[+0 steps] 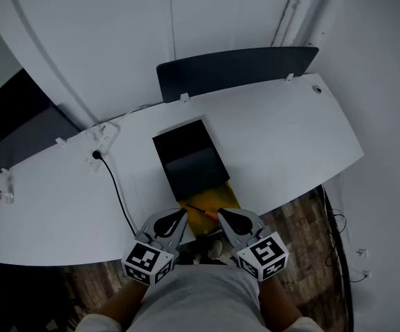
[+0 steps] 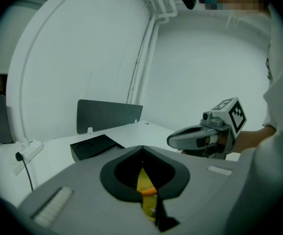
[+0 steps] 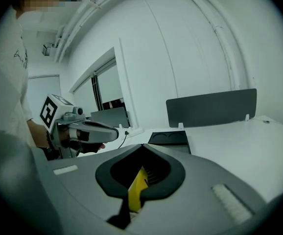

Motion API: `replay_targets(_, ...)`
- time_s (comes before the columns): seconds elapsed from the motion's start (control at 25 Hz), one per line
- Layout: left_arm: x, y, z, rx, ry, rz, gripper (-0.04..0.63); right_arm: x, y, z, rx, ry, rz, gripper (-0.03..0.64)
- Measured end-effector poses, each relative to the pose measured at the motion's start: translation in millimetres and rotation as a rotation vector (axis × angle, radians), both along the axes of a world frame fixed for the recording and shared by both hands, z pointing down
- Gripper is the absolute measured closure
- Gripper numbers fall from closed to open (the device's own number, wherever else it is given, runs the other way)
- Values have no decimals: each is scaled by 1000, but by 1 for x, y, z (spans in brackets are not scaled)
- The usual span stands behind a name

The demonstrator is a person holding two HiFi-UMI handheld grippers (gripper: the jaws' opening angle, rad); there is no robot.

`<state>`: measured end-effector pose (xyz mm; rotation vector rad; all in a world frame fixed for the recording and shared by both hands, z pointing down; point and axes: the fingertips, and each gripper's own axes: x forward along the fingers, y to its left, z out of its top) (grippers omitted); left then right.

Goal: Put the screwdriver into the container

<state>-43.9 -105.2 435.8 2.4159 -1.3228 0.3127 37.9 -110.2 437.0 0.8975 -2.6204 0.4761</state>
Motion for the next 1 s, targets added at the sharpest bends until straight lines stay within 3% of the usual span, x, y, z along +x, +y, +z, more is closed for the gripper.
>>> replay_targets(1.0, 2, 3, 2, -1, 0, 18, 594, -14, 5, 10, -14, 37, -56, 601)
